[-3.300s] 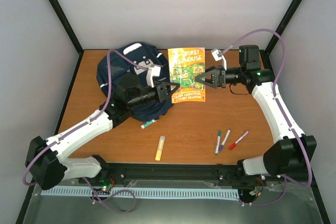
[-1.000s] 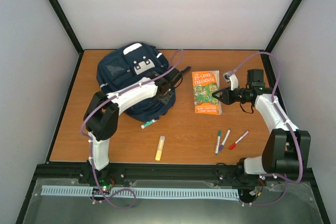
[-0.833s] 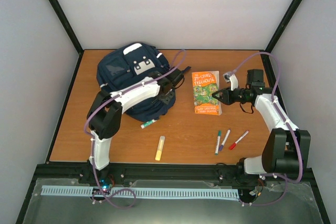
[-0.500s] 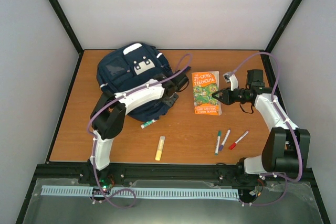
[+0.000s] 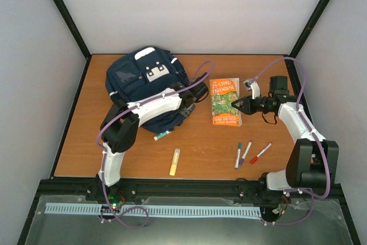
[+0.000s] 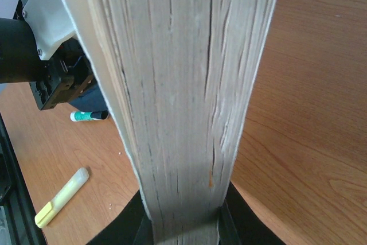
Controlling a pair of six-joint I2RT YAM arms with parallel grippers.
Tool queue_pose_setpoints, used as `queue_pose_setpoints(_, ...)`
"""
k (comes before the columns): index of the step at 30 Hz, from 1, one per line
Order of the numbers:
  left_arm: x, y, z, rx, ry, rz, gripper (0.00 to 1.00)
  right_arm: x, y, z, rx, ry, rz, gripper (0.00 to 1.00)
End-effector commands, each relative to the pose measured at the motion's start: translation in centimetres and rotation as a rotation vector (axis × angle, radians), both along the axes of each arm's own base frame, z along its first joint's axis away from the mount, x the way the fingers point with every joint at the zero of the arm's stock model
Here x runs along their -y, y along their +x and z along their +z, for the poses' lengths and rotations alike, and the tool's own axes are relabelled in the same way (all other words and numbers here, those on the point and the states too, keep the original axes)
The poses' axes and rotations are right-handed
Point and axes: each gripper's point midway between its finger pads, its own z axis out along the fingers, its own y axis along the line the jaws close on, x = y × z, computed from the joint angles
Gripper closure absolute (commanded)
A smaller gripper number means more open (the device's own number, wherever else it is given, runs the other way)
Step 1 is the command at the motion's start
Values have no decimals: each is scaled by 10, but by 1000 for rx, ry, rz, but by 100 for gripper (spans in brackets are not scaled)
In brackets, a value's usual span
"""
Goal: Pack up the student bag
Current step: Place the book in the student bag.
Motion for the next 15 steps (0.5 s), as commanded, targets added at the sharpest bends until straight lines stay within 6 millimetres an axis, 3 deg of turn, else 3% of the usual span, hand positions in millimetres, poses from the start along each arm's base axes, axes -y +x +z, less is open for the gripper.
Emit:
queue_pose_setpoints(1, -4, 8, 7, 38, 25, 17, 53, -3, 5, 14, 61, 36, 33, 97)
queue_pose_setpoints(11, -11, 13, -12, 1, 56, 37, 64, -4, 4, 15, 59, 39, 37, 97)
queue_pose_setpoints(13, -13, 15, -12, 3, 60, 48, 64, -4, 4, 15, 60, 41, 38, 97)
queue_pose_setpoints(15, -16, 17, -11, 8, 65, 59, 56, -4, 4, 14, 56, 43, 39, 97)
